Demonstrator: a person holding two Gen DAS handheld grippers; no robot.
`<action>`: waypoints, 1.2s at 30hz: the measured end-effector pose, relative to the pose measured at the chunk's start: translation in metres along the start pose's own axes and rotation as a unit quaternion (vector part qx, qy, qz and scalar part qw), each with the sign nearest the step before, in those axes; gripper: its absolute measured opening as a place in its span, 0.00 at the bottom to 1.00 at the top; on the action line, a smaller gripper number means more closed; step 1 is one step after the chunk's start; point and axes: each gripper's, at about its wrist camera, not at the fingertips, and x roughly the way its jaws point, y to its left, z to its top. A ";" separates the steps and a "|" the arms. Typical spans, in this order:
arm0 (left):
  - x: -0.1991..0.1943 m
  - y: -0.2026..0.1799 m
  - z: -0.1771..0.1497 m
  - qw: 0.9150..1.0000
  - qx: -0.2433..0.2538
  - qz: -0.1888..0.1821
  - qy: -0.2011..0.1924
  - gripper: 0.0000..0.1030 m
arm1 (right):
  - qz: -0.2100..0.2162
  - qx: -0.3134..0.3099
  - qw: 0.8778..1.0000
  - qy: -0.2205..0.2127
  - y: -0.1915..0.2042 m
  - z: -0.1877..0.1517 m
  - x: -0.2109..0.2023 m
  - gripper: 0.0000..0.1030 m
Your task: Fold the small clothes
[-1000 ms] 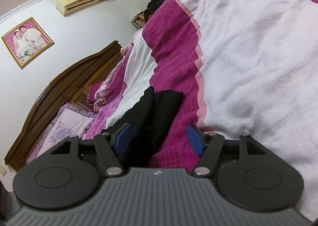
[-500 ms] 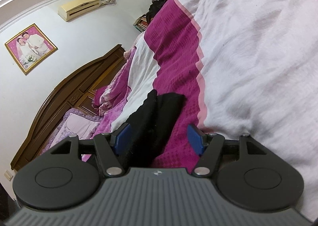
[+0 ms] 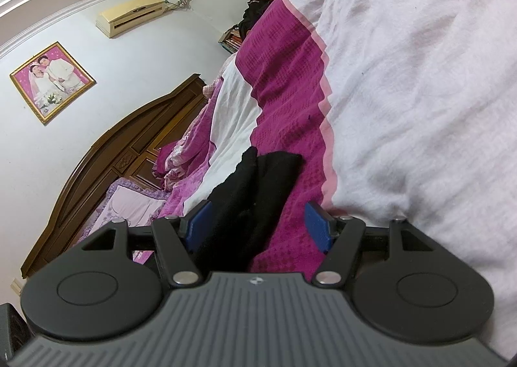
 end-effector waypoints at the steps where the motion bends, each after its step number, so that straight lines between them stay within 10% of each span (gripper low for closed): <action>1: 0.000 0.001 -0.001 1.000 -0.003 -0.002 -0.001 0.12 | 0.000 0.000 1.000 0.000 0.000 0.000 0.000 0.68; 19: 0.001 -0.019 -0.014 0.999 0.015 0.031 -0.024 0.12 | -0.082 -0.038 0.995 0.037 0.025 0.003 0.023 0.71; 23: 0.001 -0.016 -0.014 0.999 0.008 0.026 -0.023 0.12 | -0.060 0.022 0.997 0.033 0.021 0.015 0.035 0.97; 27: 0.000 -0.013 -0.015 1.000 -0.005 0.017 -0.023 0.12 | -0.070 -0.023 0.995 0.063 0.037 0.014 0.058 1.00; 29: -0.001 -0.009 -0.014 1.000 -0.015 0.011 -0.023 0.12 | -0.087 -0.058 0.992 0.063 0.043 0.008 0.068 0.96; 32: -0.001 -0.010 -0.013 1.000 -0.012 0.012 -0.023 0.12 | -0.132 -0.044 0.989 0.044 0.038 0.004 0.071 0.47; 36: 0.000 -0.011 -0.012 1.000 -0.007 0.013 -0.022 0.12 | -0.096 0.010 0.994 0.055 0.024 0.010 0.069 0.43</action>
